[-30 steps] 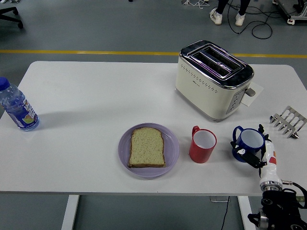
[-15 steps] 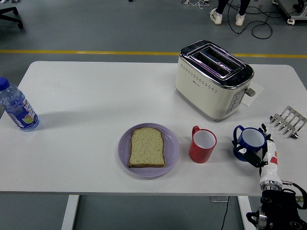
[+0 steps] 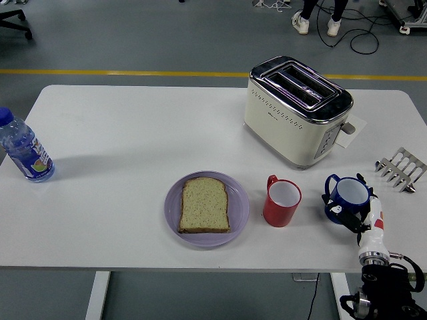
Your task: Pick up the cup,pour liquid into bread,place the cup on the desk
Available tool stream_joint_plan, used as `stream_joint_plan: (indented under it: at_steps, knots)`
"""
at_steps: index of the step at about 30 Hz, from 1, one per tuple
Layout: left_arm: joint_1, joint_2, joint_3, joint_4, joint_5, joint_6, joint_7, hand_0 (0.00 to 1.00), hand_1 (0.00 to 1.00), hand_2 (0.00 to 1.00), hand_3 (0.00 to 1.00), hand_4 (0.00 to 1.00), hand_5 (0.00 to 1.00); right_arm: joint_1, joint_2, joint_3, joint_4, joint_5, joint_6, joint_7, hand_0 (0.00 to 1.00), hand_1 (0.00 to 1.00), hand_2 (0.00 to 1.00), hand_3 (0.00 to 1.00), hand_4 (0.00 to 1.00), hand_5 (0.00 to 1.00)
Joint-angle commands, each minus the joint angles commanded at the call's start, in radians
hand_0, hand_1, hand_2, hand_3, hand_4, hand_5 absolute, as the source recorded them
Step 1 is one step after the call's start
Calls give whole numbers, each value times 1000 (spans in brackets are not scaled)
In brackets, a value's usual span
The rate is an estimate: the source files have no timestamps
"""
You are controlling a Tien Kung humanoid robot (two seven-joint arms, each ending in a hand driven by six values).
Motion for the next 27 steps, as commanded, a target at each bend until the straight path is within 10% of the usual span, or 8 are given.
stream_joint_plan:
  at_steps: [27]
  knots:
    - [12,-4,16,1,-5,0,0,634,644,653,505,241,856,5,6,-14,-41,102,-3,76,530,495,585,721,833,2]
